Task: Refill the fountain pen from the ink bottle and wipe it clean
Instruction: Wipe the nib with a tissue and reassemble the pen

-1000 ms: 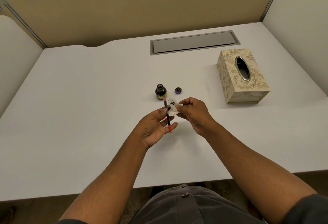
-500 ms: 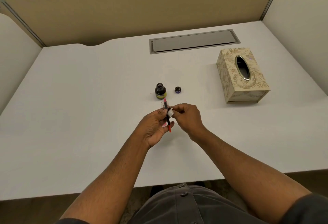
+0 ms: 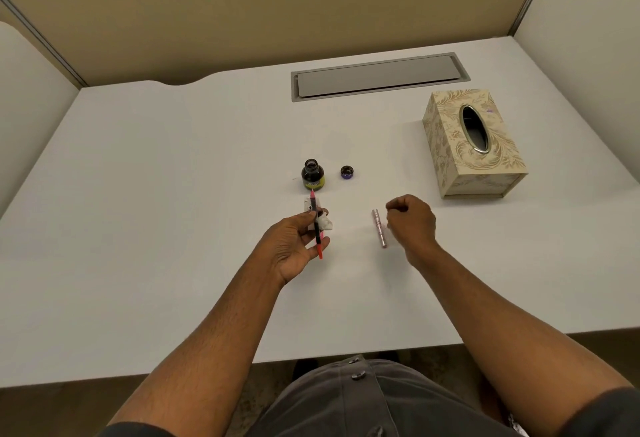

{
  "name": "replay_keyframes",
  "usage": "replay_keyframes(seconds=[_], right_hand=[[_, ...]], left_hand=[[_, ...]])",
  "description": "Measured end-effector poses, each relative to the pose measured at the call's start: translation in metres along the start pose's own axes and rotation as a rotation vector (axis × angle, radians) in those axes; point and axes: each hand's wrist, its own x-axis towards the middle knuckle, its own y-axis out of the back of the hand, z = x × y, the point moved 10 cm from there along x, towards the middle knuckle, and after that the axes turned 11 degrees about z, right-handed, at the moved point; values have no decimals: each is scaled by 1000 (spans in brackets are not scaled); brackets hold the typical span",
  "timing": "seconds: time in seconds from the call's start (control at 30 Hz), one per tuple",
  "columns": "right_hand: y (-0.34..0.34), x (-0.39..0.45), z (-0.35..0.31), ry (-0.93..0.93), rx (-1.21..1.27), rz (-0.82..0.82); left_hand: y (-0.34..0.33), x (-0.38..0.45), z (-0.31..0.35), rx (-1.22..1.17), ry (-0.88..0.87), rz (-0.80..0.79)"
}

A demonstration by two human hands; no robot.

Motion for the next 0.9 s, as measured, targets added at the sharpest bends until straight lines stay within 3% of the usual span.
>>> replay_keyframes(seconds=[0.27,0.47,0.6,0.73,0.9], right_hand=[[-15,6,13,210,-364,-78],[-27,9,17,198,-517,-119],[-32,0,8,168,-335,-199],[-46,-34,-7,57,3,-408],[-58,-73,-12,22,36,-615]], left_hand=[[-1,2,-5,15,43,12],[1,1,-4,-22,45,11],[2,3,1,-61,31,23],[0,6,11,-110,-16,52],[-3,9,22,-122,-55,88]])
